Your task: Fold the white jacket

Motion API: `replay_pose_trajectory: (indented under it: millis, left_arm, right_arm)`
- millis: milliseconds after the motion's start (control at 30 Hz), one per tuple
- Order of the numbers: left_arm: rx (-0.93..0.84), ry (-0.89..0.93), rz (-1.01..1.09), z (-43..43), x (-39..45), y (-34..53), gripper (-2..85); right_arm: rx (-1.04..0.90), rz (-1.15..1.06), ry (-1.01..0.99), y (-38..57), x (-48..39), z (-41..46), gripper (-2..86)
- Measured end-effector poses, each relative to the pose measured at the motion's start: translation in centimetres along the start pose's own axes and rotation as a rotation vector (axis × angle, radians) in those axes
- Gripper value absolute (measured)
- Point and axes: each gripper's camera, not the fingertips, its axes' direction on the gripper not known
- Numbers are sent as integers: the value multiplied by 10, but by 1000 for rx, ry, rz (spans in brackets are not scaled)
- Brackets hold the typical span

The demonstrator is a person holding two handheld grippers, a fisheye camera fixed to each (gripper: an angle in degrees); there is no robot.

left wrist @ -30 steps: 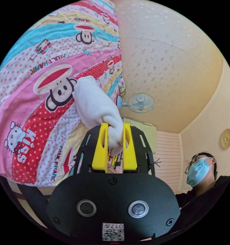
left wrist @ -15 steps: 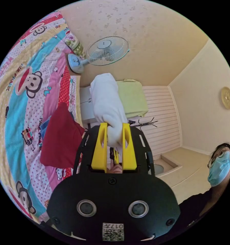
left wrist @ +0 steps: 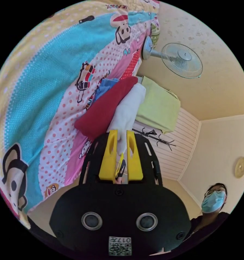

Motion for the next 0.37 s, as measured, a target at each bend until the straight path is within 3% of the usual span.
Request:
replay_pose_trajectory:
  millis: [100, 233, 333, 367]
  left_arm:
    - [78, 190, -58, -67, 5, 8, -2]
    - [268, 355, -54, -168, 25, 39, -9]
    - [214, 160, 145, -243, 69, 66, -10]
    - [177, 7, 231, -266, 89, 81, -10]
  right_arm:
    - [-3, 11, 38, 23, -13, -16, 55]
    - [-260, -106, 112, 62, -47, 9, 14]
    - [-593, -203, 224, 107, -67, 63, 8]
    - [-743, -253, 291, 132, -74, 90, 7]
